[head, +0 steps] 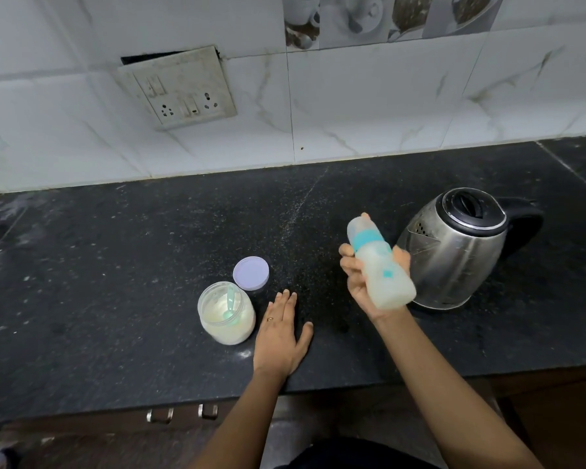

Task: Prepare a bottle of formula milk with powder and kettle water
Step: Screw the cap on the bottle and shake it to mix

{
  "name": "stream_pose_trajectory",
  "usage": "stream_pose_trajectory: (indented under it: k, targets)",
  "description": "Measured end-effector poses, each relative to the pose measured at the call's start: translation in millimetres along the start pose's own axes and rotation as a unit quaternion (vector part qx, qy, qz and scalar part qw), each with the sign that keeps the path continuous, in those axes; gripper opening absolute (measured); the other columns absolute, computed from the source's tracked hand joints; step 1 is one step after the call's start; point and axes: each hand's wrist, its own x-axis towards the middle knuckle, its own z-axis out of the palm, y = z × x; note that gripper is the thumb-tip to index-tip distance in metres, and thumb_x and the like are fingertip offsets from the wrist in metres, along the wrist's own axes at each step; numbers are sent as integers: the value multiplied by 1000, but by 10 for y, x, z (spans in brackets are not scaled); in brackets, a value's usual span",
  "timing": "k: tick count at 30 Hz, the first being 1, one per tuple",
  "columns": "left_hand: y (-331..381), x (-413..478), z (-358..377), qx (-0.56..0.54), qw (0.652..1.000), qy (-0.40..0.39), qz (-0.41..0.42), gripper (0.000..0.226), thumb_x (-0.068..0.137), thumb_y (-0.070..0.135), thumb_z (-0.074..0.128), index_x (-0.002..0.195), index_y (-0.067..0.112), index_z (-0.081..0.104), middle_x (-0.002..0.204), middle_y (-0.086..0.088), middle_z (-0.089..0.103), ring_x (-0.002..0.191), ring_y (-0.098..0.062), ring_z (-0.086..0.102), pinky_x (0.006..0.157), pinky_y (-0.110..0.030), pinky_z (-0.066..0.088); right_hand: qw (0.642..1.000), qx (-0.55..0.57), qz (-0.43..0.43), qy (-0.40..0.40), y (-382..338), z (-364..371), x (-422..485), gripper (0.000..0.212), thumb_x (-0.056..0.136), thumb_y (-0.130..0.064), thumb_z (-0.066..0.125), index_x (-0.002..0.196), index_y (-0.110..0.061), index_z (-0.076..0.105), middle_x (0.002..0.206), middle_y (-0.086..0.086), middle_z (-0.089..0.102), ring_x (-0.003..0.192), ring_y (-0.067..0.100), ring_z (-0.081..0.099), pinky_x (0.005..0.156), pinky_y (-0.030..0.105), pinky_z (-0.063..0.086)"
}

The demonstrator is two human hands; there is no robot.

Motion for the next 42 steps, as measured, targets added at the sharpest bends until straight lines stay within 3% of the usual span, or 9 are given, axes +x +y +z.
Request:
stream_pose_trajectory:
  k: [3, 7, 14, 20, 25, 28, 32, 36, 42]
  targets:
    - [-12, -3, 11, 4, 1000, 2, -3, 72, 89, 54, 27, 149, 15, 29, 157, -3, 26, 147, -12, 14, 119, -25, 0, 990, 142, 4, -17, -30, -87, -14, 72, 81, -23, 70, 138, -12, 27, 123, 20, 41, 82, 27, 63, 66, 37, 60]
    - [-2, 6, 10, 6, 1000, -1, -4, 72, 89, 55, 26, 149, 16, 27, 158, -1, 24, 147, -11, 12, 118, -22, -4, 992, -30, 81, -96, -57, -160, -64, 74, 85, -30, 61, 142, -2, 24, 115, 22, 58, 73, 24, 65, 57, 30, 57]
    - [-11, 4, 12, 10, 1000, -5, -4, 73, 88, 55, 25, 149, 16, 27, 158, -1, 24, 147, -11, 13, 118, -23, -2, 971, -1, 155, -180, -125, -127, -103, 73, 86, -28, 63, 138, -23, 12, 113, 25, 57, 72, 32, 67, 56, 34, 57]
    - [-18, 7, 6, 11, 1000, -5, 0, 72, 89, 54, 26, 149, 14, 29, 157, -3, 27, 147, -12, 15, 119, -24, -1, 1000, -16, 0, -18, -152, -87, -32, 72, 78, -29, 73, 135, -8, 34, 113, 14, 56, 75, 24, 64, 59, 36, 58]
    - [-24, 1, 14, 9, 1000, -4, 2, 72, 89, 54, 27, 149, 15, 29, 157, -3, 27, 147, -12, 15, 119, -26, 1, 988, -146, 29, -36, -78, -91, -66, 79, 79, -35, 74, 135, -2, 28, 109, 16, 64, 70, 21, 65, 56, 32, 57]
    - [-23, 1, 17, 14, 1000, -2, 2, 72, 89, 54, 26, 149, 15, 28, 157, -3, 26, 147, -12, 14, 119, -25, 0, 997, -58, 7, 56, -11, -136, -53, 103, 59, -29, 90, 143, -5, 34, 120, 19, 63, 74, 23, 68, 59, 35, 59]
    - [-15, -2, 20, 13, 1000, -3, 0, 73, 89, 55, 25, 149, 15, 28, 158, -3, 25, 147, -13, 14, 119, -26, 0, 992, -75, 101, -24, -33, -169, -89, 78, 83, -24, 72, 135, -9, 16, 114, 22, 62, 81, 32, 67, 67, 44, 59]
    - [-4, 10, 30, 17, 1000, -1, -3, 72, 89, 54, 26, 149, 14, 29, 157, -4, 26, 147, -15, 15, 120, -28, 2, 995, -86, -11, 44, -32, 110, 28, 92, 54, -27, 92, 127, -8, 40, 110, 18, 67, 75, 24, 69, 61, 36, 59]
    - [-9, 8, 31, 16, 1000, -4, -4, 72, 89, 54, 26, 149, 15, 28, 158, -4, 25, 147, -14, 14, 120, -27, 2, 989, -147, 3, 23, -60, 117, 66, 85, 69, -34, 83, 133, -4, 34, 111, 12, 66, 73, 20, 67, 58, 33, 58]
